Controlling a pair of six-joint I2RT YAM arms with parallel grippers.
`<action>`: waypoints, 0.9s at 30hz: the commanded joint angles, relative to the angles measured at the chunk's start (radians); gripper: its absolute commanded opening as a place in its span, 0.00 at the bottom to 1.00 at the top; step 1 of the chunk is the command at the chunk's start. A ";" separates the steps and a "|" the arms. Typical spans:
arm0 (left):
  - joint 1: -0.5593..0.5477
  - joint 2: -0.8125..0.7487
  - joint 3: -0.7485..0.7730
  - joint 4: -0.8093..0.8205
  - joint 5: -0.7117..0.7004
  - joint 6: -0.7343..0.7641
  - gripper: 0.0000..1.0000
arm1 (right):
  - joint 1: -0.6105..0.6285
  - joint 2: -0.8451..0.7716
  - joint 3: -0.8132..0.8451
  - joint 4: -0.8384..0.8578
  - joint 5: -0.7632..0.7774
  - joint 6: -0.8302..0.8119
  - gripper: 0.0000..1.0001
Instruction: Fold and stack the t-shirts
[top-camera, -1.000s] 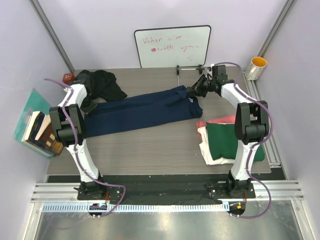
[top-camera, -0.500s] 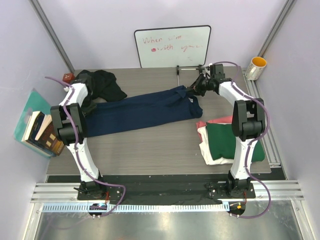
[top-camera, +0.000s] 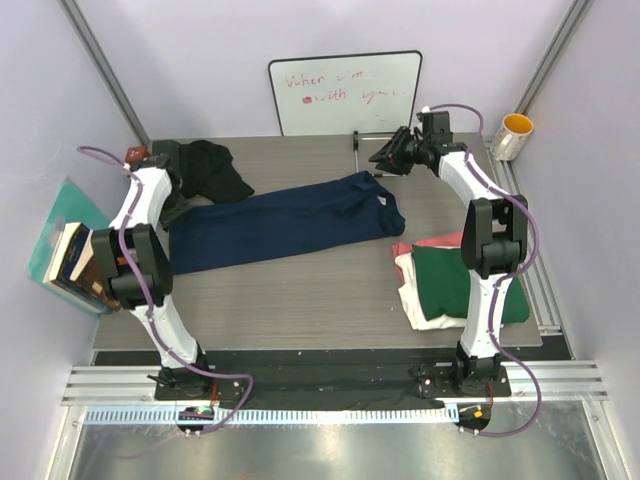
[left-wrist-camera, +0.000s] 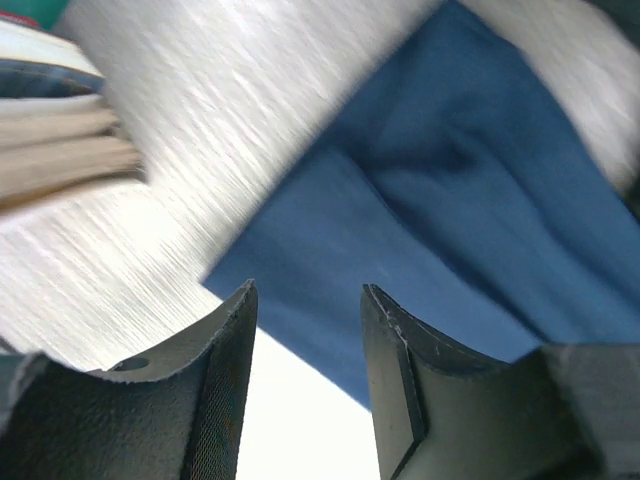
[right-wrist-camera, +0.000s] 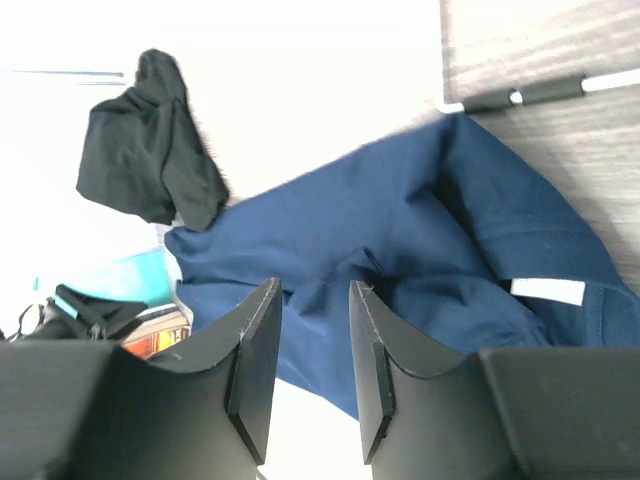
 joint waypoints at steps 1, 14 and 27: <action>-0.090 -0.097 -0.058 0.080 0.097 0.039 0.47 | 0.006 -0.033 0.094 0.017 0.009 0.012 0.40; -0.334 0.113 -0.075 0.197 0.260 0.051 0.44 | 0.053 -0.174 -0.071 -0.061 -0.031 -0.068 0.32; -0.340 0.226 -0.051 0.168 0.269 0.056 0.37 | 0.247 -0.211 -0.131 -0.349 0.010 -0.264 0.22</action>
